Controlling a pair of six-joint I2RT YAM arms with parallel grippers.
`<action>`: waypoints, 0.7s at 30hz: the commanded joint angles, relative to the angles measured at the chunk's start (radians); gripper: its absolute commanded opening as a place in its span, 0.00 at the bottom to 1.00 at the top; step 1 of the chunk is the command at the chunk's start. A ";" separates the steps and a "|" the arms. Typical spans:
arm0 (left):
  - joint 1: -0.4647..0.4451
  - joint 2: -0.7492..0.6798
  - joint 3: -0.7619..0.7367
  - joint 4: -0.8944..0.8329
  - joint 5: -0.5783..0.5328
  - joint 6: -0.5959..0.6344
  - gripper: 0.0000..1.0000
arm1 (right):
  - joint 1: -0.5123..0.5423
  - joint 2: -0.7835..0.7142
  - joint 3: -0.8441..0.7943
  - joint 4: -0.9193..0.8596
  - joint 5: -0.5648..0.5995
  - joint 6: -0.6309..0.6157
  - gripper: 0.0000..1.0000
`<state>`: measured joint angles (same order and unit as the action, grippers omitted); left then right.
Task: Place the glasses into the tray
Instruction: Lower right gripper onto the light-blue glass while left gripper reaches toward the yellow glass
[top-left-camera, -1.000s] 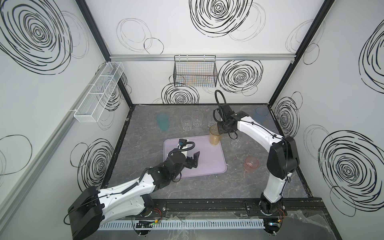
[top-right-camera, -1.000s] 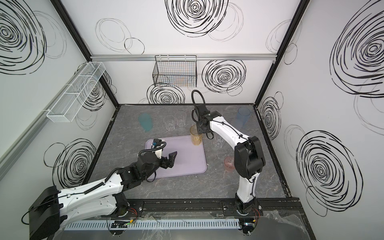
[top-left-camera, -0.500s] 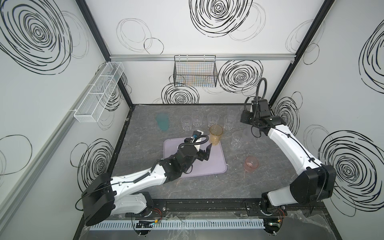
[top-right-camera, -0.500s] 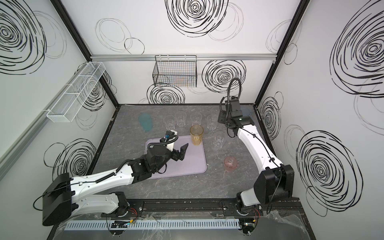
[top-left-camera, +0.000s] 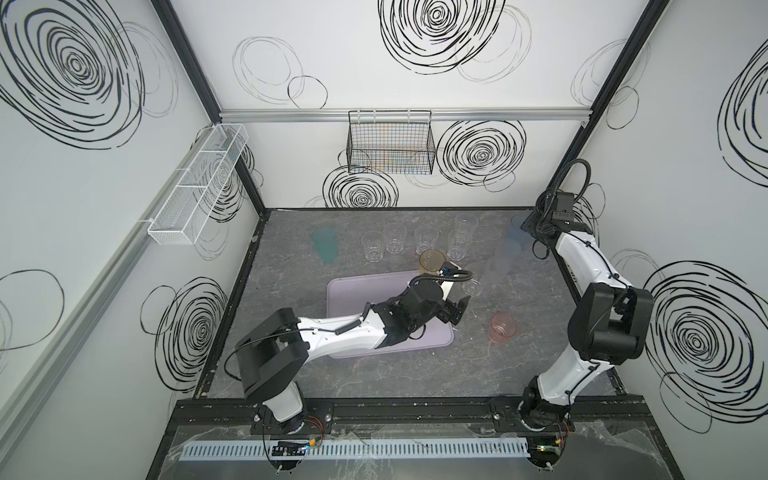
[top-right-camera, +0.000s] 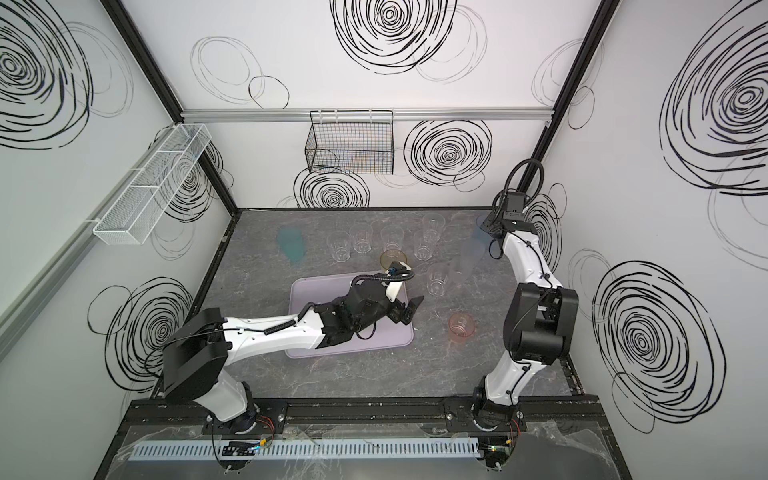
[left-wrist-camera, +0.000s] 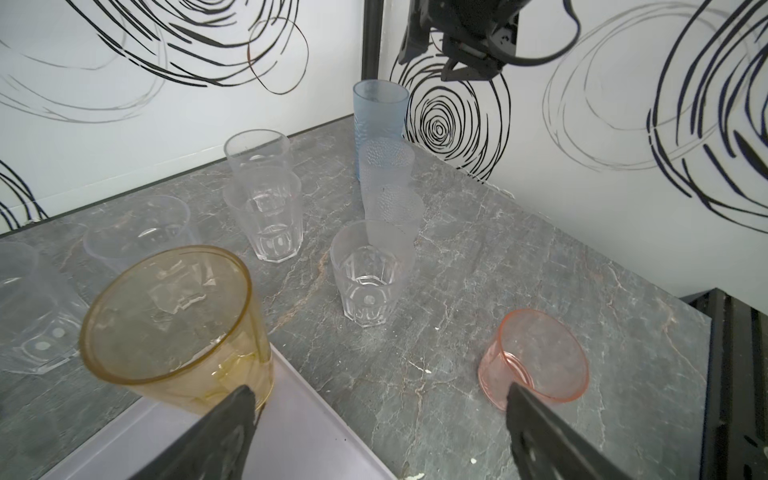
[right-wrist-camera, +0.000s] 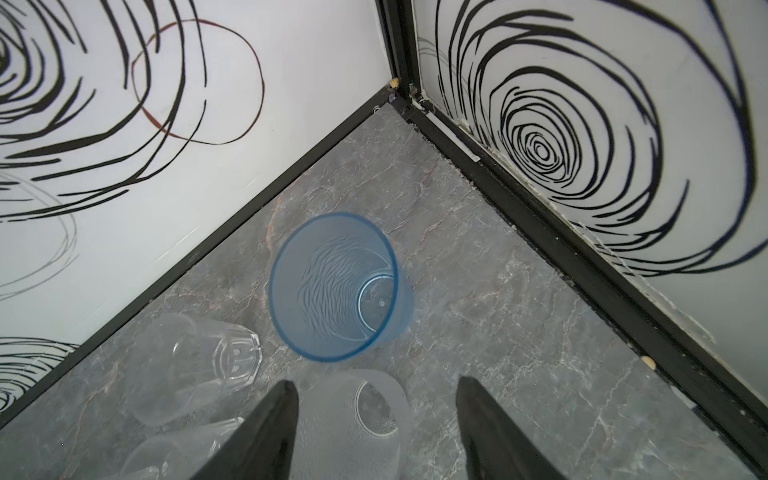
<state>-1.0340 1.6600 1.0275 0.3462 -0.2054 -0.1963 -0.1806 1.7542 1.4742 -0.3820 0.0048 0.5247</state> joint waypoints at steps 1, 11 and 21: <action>0.002 0.034 0.042 0.021 0.060 0.019 0.96 | -0.025 0.039 0.050 0.018 -0.047 0.039 0.64; 0.029 0.123 0.088 -0.014 0.144 0.028 0.96 | -0.066 0.151 0.102 0.036 -0.125 0.055 0.58; 0.041 0.210 0.183 -0.041 0.146 0.034 0.96 | -0.074 0.276 0.203 -0.046 -0.174 0.080 0.50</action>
<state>-0.9985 1.8565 1.1805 0.2871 -0.0662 -0.1810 -0.2501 2.0136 1.6379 -0.3809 -0.1535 0.5880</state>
